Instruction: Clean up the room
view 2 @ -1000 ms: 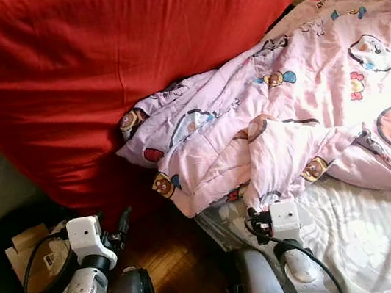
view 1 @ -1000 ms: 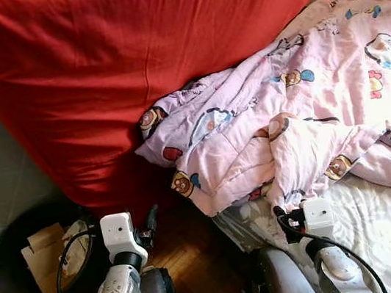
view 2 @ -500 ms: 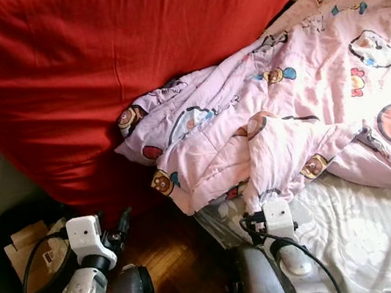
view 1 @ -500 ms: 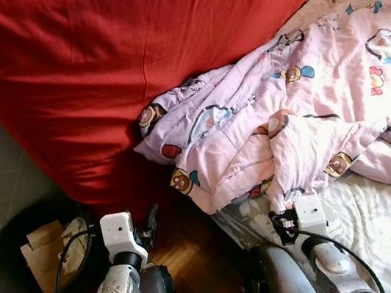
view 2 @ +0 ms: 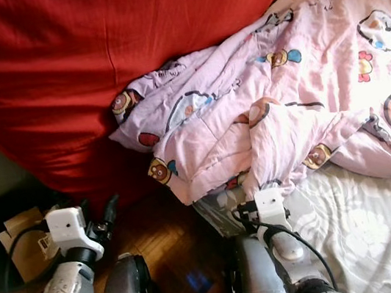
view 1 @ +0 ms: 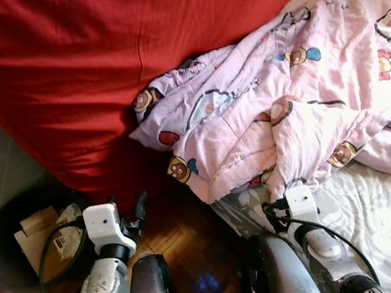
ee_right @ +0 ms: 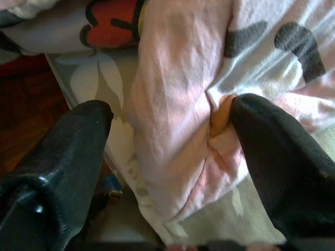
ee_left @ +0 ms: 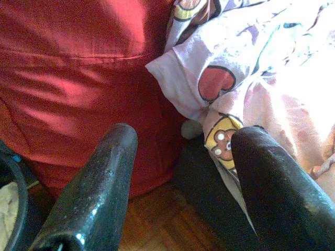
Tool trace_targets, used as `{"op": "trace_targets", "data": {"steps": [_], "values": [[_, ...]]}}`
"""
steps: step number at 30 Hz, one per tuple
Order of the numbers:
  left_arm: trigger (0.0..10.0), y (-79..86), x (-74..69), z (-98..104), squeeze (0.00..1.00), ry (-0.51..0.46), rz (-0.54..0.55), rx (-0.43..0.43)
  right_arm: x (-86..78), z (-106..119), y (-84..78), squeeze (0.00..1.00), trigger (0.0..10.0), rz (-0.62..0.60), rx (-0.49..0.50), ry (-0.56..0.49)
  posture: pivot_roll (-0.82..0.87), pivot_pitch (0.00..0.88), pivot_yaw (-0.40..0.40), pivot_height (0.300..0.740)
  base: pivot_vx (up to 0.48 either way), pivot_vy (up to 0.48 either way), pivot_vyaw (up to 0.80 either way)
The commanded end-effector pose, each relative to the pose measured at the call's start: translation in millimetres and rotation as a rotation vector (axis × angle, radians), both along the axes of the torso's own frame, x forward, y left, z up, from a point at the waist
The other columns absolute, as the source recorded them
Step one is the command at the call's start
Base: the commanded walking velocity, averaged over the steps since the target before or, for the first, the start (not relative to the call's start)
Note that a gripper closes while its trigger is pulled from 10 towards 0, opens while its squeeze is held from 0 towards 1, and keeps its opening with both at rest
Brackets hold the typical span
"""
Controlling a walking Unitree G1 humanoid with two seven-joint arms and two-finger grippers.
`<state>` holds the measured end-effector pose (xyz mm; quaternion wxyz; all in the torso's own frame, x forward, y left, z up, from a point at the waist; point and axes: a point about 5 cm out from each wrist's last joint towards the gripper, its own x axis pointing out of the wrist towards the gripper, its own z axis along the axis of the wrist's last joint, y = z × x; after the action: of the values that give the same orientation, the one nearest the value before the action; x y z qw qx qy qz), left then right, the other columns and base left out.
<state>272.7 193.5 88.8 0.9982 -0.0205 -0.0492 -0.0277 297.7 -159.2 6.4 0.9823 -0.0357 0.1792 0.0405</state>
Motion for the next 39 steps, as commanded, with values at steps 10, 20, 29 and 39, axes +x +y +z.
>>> {"op": "trace_targets", "data": {"steps": [10, 20, 29, 39], "values": [[10.0, 4.4, -24.1, -3, 0.00, 0.054, -0.002, 0.039, -7.6, -6, -14.2, 0.00, 10.0, -0.058, -0.124, 0.007, 0.11, 0.414, -0.040, 0.600, 0.000, 0.000, 0.00], [10.0, 7.6, -34.3, 1, 0.00, 0.071, 0.013, 0.046, -7.0, -5, -17.4, 0.00, 0.0, -0.048, -0.162, -0.007, 0.12, 0.459, -0.041, 0.600, 0.000, 0.000, 0.00], [10.0, 8.1, -39.8, 1, 0.00, 0.088, 0.014, 0.051, -7.6, -5, -11.3, 0.00, 0.0, -0.037, -0.149, -0.014, 0.13, 0.475, -0.035, 0.600, 0.000, 0.000, 0.00], [10.0, 11.1, -40.5, 3, 0.00, 0.099, 0.014, 0.068, -16.4, -13, -8.0, 0.00, 0.0, -0.029, -0.144, -0.003, 0.13, 0.479, -0.028, 0.600, 0.000, 0.000, 0.00]]}}
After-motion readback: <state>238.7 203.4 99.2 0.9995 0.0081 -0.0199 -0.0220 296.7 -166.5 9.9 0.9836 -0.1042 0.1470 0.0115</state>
